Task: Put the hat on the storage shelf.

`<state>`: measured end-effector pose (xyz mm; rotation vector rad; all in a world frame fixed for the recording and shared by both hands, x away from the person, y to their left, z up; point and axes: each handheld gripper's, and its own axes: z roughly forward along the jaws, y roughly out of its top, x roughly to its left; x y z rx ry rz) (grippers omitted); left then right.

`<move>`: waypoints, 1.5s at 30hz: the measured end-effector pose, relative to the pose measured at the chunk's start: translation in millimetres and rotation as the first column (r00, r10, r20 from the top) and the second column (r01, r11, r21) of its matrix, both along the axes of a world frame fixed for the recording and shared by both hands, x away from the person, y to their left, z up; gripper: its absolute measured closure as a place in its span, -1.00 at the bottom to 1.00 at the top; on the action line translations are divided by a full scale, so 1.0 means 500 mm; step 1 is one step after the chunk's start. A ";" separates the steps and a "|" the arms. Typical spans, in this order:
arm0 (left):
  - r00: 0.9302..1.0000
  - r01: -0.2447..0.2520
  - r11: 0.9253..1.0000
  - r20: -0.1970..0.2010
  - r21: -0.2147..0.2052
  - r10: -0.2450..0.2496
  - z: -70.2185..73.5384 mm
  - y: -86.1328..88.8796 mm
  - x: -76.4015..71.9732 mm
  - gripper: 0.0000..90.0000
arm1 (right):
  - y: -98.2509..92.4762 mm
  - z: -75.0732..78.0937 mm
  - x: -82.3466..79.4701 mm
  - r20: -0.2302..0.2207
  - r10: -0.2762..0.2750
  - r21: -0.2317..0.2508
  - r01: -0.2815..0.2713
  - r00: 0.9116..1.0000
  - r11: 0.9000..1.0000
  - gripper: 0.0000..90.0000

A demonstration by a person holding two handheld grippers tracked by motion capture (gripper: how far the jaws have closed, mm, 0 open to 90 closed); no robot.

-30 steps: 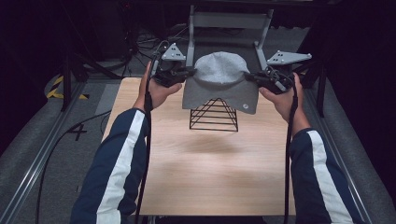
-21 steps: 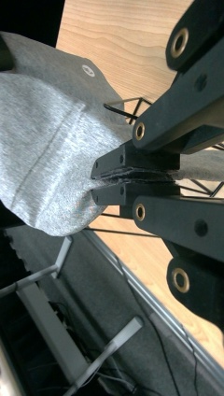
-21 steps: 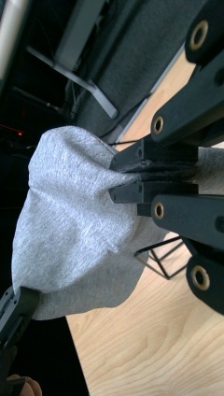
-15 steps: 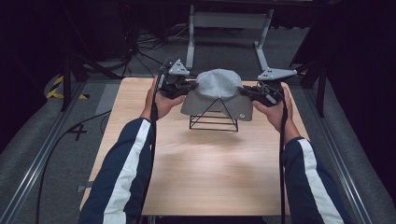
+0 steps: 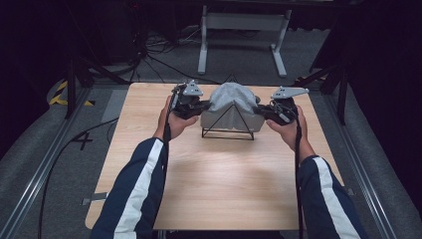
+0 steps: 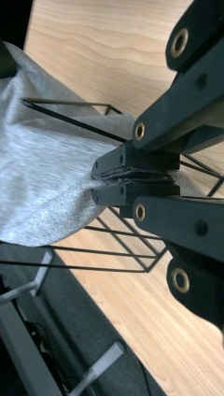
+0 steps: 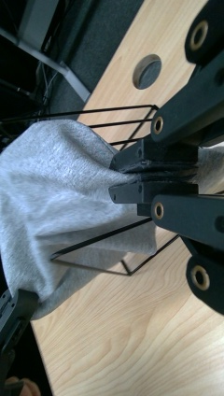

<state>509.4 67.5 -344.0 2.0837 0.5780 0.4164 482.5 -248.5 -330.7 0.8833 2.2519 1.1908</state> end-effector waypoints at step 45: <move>0.999 -0.043 0.997 0.002 -0.058 0.043 -0.092 0.045 -0.038 0.02 | -0.036 -0.085 -0.041 0.011 0.015 0.113 -0.016 1.000 0.993 0.23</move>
